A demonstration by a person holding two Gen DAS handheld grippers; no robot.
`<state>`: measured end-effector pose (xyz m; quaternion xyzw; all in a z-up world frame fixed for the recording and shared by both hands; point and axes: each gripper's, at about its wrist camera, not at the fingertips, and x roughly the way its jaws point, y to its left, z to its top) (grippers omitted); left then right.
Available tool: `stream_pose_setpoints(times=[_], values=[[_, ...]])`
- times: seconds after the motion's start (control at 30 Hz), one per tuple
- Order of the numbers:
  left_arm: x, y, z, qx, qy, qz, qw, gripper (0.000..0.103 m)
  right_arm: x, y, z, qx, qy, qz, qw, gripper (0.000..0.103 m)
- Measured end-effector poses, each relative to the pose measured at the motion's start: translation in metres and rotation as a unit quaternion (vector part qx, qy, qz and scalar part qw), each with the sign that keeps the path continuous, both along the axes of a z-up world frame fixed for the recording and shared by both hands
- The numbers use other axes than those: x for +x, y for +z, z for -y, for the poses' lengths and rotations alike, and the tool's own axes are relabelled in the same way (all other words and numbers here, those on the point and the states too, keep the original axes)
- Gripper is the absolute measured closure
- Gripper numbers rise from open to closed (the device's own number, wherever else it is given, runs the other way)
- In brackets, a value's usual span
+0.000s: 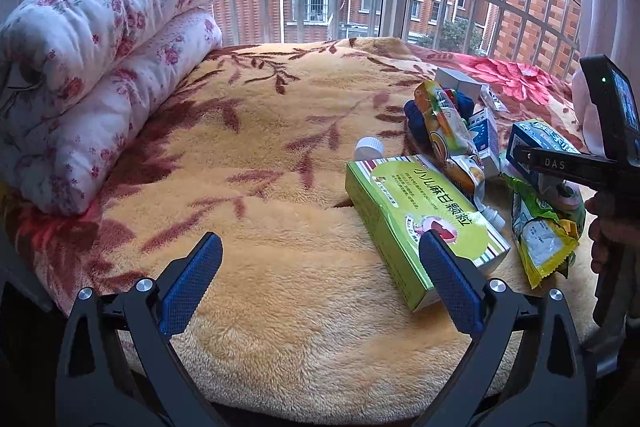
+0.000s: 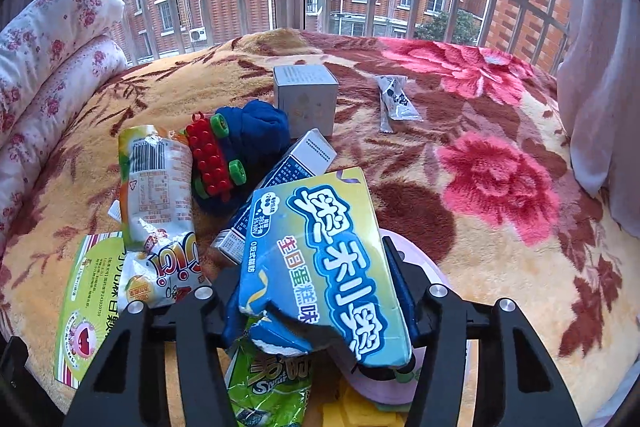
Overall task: Collect trash
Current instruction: 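Grasp the blue-and-white snack box with the right gripper while the left grasps the green medicine box, then carry both boxes to the orange bucket and open both grippers over it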
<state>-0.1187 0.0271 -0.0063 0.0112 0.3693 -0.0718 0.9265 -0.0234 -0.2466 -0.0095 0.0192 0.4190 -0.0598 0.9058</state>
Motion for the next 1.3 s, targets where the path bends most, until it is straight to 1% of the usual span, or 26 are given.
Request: stream_pose_setpoints(times=[0.07,0.13,0.3,0.43,0.5,0.6,0.67,0.73,0.83,0.9,1.0,1.07,1.2,1.23,1.3], values=[[0.000,-0.001,0.002,-0.001,-0.003,-0.003,1.0000,0.007,-0.002,0.001,-0.001,-0.001,0.004,0.004,1.000,0.049],[-0.002,-0.002,0.005,0.002,-0.008,-0.003,1.0000,0.007,-0.004,0.002,0.000,0.009,0.012,0.005,1.000,0.050],[-0.004,-0.003,0.014,0.001,-0.016,-0.011,0.9998,0.007,-0.018,0.012,0.002,0.020,0.019,0.034,0.999,0.051],[0.006,0.000,0.029,-0.011,-0.015,-0.040,0.9990,0.007,-0.038,0.027,0.006,0.037,0.027,0.060,0.997,0.051],[0.012,0.002,0.040,-0.020,-0.023,-0.056,0.9980,0.007,-0.052,0.033,0.007,0.044,0.031,0.072,0.996,0.051],[0.022,0.004,0.061,-0.009,-0.043,-0.076,0.9962,0.007,-0.073,0.040,0.008,0.047,0.038,0.084,0.995,0.050],[0.030,0.003,0.073,-0.009,-0.059,-0.098,0.9934,0.007,-0.086,0.043,0.011,0.049,0.042,0.089,0.994,0.050],[0.040,-0.003,0.081,-0.020,-0.070,-0.137,0.9879,0.007,-0.096,0.045,0.015,0.053,0.043,0.091,0.993,0.050],[0.054,-0.012,0.082,-0.045,-0.058,-0.191,0.9788,0.007,-0.108,0.045,0.022,0.060,0.042,0.092,0.993,0.049],[0.061,-0.017,0.083,-0.047,-0.038,-0.205,0.9768,0.007,-0.113,0.044,0.028,0.063,0.039,0.093,0.993,0.049],[0.069,-0.023,0.083,-0.033,-0.018,-0.228,0.9730,0.007,-0.117,0.040,0.036,0.073,0.033,0.092,0.993,0.048],[0.075,-0.029,0.083,-0.031,-0.012,-0.249,0.9681,0.007,-0.118,0.037,0.040,0.082,0.031,0.089,0.992,0.048],[0.086,-0.051,0.080,-0.033,0.014,-0.287,0.9572,0.007,-0.120,0.032,0.046,0.092,0.028,0.090,0.991,0.048],[0.087,-0.055,0.081,-0.029,0.017,-0.288,0.9571,0.007,-0.120,0.031,0.047,0.094,0.027,0.090,0.991,0.048],[0.087,-0.058,0.085,-0.012,0.017,-0.279,0.9601,0.007,-0.120,0.028,0.049,0.097,0.026,0.088,0.991,0.048]])
